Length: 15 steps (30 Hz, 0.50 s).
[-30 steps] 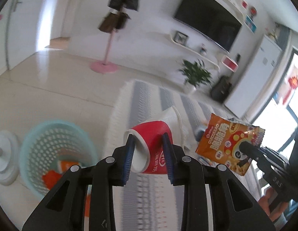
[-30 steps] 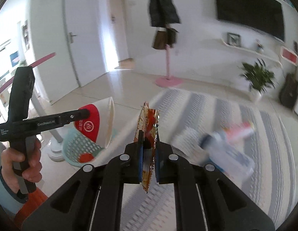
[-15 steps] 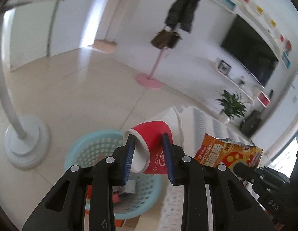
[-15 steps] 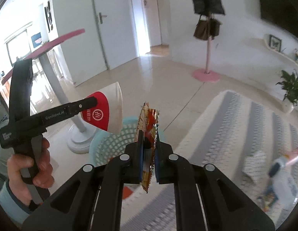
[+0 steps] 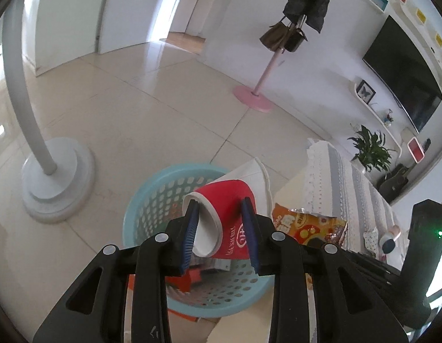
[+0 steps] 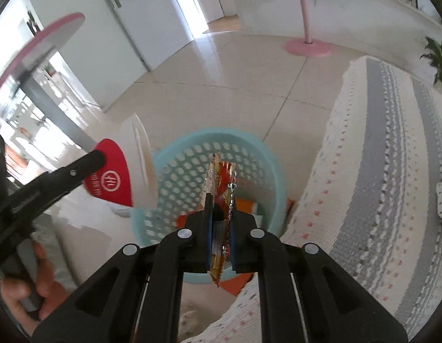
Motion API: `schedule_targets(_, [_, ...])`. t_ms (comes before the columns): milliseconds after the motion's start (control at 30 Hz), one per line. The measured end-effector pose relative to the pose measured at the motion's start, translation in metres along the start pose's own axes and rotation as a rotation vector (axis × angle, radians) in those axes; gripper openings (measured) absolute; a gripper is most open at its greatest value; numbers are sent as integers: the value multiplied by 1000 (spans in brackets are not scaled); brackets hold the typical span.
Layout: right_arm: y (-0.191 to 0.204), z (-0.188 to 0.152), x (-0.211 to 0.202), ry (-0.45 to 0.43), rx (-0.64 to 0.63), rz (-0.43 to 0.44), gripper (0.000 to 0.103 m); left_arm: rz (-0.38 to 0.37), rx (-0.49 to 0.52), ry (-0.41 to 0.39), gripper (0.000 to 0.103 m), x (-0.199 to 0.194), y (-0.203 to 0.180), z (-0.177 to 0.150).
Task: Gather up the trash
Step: 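Carry the red cup and snack bag over the basket and release both, then grasp the white heart-print packet with left tool while right tool grasps the clear bottle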
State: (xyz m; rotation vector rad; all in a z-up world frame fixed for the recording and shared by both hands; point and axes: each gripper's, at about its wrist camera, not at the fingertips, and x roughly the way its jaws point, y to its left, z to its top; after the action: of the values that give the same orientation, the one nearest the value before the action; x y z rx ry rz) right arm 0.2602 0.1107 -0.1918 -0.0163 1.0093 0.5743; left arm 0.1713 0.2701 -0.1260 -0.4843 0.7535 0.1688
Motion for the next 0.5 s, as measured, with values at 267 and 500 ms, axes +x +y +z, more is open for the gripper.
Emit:
schedule_targets(267, [9, -6, 17, 42, -14, -5, 19, -5, -28, -9, 48, -3, 6, 2])
schedule_targets(500, [-2, -11, -3, 10, -2, 8, 29, -36, -5, -33, 48, -8, -9, 1])
